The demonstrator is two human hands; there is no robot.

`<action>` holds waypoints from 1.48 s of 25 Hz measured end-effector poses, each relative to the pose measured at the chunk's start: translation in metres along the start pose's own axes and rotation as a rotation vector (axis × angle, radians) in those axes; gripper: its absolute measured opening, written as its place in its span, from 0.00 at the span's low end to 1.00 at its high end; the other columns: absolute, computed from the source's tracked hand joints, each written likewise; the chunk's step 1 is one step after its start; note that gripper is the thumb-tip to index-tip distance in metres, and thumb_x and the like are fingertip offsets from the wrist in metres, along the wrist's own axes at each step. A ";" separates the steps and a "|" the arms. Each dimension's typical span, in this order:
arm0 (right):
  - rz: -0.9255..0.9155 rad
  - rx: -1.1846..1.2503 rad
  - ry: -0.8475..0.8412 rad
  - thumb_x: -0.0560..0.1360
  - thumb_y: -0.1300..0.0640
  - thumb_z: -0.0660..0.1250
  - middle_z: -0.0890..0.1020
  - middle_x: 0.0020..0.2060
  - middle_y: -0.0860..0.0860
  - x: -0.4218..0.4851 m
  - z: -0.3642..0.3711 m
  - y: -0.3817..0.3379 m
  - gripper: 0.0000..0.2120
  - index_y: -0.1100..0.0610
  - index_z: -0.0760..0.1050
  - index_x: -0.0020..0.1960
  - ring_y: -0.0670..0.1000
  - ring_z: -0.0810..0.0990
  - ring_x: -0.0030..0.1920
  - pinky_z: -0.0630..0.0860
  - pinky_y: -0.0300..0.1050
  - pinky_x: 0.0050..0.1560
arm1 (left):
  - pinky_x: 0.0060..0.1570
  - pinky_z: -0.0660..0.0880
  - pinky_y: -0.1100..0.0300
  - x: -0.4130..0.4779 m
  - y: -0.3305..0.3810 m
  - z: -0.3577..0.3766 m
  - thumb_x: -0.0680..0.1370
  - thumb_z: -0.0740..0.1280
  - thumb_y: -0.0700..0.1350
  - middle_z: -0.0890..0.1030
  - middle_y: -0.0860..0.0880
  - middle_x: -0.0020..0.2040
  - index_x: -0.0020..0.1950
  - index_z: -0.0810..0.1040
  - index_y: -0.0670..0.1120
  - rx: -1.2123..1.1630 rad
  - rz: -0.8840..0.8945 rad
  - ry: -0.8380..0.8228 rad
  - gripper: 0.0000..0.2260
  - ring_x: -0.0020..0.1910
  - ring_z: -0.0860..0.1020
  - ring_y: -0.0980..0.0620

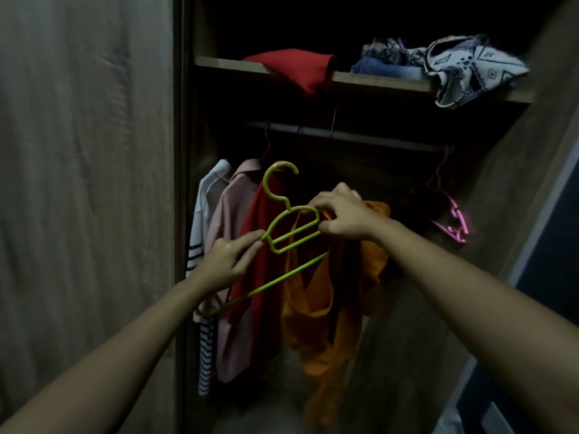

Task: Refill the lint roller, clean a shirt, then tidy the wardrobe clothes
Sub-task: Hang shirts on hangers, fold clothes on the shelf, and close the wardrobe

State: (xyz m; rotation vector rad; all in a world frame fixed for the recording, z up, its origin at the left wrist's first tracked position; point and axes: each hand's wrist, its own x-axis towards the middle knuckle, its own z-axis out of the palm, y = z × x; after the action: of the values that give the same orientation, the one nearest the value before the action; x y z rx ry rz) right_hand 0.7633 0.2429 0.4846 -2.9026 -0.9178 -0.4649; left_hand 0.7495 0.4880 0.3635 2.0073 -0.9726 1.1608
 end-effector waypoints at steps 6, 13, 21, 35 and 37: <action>-0.181 -0.415 0.453 0.78 0.39 0.45 0.78 0.27 0.50 -0.003 -0.006 0.007 0.27 0.52 0.77 0.39 0.52 0.78 0.26 0.53 0.32 0.25 | 0.41 0.69 0.57 0.016 0.000 0.007 0.81 0.56 0.55 0.81 0.45 0.46 0.58 0.78 0.45 0.486 -0.039 0.174 0.18 0.43 0.79 0.46; -0.075 -0.307 0.584 0.78 0.39 0.48 0.76 0.28 0.49 -0.001 -0.029 0.007 0.24 0.51 0.76 0.38 0.53 0.79 0.31 0.57 0.35 0.26 | 0.45 0.69 0.52 -0.053 0.041 0.078 0.78 0.51 0.64 0.67 0.47 0.55 0.51 0.72 0.51 0.341 0.088 -0.091 0.19 0.48 0.68 0.48; -0.025 -0.402 0.490 0.74 0.35 0.43 0.81 0.29 0.53 -0.048 -0.020 0.056 0.31 0.51 0.79 0.40 0.56 0.81 0.33 0.61 0.39 0.26 | 0.56 0.72 0.54 -0.040 -0.051 -0.012 0.72 0.58 0.69 0.73 0.61 0.50 0.45 0.77 0.66 -0.132 -0.268 -0.377 0.12 0.53 0.74 0.61; 0.335 0.138 0.607 0.74 0.33 0.48 0.71 0.51 0.44 -0.057 0.039 0.037 0.29 0.50 0.64 0.66 0.43 0.69 0.52 0.60 0.47 0.61 | 0.46 0.75 0.64 0.051 -0.028 -0.055 0.76 0.66 0.46 0.77 0.58 0.48 0.50 0.73 0.60 -0.093 -0.270 -0.265 0.08 0.48 0.76 0.64; 0.498 0.471 0.611 0.76 0.37 0.54 0.71 0.56 0.46 -0.075 0.055 0.050 0.28 0.51 0.56 0.70 0.44 0.72 0.53 0.66 0.45 0.61 | 0.46 0.71 0.69 0.061 -0.034 -0.077 0.75 0.67 0.48 0.73 0.64 0.52 0.52 0.72 0.62 -0.097 -0.290 -0.197 0.10 0.50 0.74 0.69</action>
State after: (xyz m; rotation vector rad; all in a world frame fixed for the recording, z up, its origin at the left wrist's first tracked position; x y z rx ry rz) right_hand 0.7483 0.1689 0.4111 -2.2222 -0.1686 -0.8686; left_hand 0.7646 0.5498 0.4456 2.1273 -0.7808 0.7584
